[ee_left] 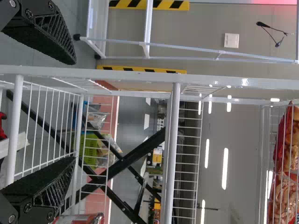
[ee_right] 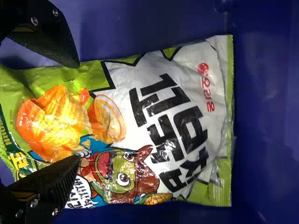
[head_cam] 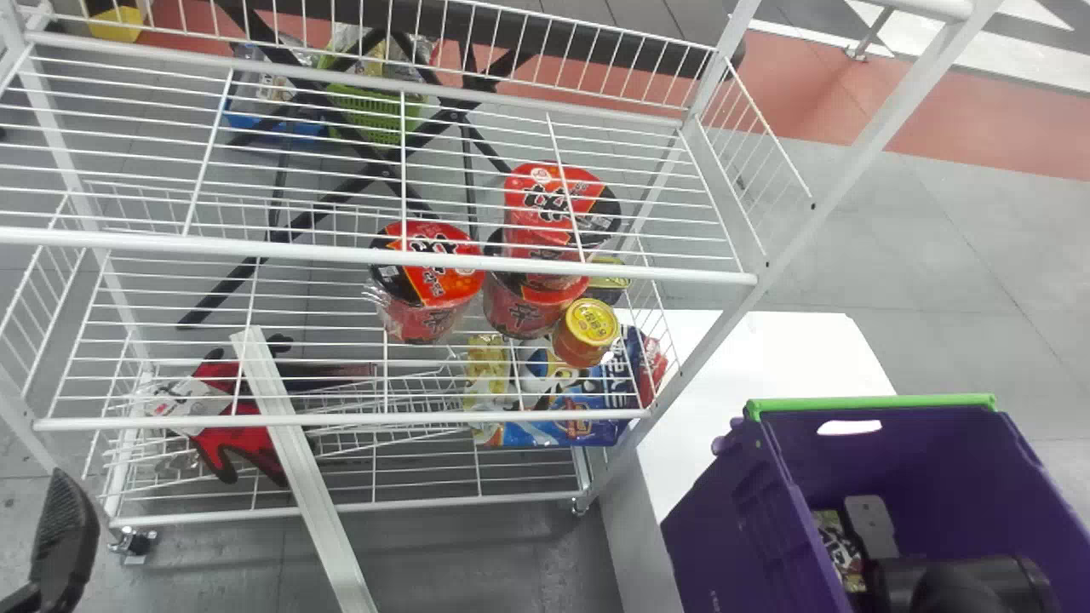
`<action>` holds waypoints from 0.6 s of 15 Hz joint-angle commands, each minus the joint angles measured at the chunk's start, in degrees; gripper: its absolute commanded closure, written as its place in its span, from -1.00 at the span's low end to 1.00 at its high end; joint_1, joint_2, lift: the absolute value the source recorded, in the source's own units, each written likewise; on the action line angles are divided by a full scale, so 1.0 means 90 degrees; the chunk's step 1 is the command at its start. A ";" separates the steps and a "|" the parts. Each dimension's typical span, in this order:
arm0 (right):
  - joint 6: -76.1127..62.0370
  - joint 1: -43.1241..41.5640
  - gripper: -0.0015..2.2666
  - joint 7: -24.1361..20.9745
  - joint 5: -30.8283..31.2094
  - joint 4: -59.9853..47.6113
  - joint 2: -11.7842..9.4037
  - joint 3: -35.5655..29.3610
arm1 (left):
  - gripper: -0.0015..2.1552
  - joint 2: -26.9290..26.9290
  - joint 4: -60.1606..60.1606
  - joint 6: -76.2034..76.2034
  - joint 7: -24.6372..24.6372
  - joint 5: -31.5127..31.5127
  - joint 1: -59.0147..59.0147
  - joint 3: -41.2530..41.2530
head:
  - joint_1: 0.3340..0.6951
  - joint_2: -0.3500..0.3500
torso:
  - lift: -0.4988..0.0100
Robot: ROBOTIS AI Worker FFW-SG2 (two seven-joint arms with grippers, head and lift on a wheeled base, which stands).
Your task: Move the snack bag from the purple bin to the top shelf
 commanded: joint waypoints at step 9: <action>0.0030 0.0026 0.02 -0.0240 -0.0099 0.0009 0.0020 -0.0163 | -0.92 0.0038 0.0172 0.0000 -0.0036 0.0060 -0.0138 -0.0013 | 1.00 -1.00 | -0.82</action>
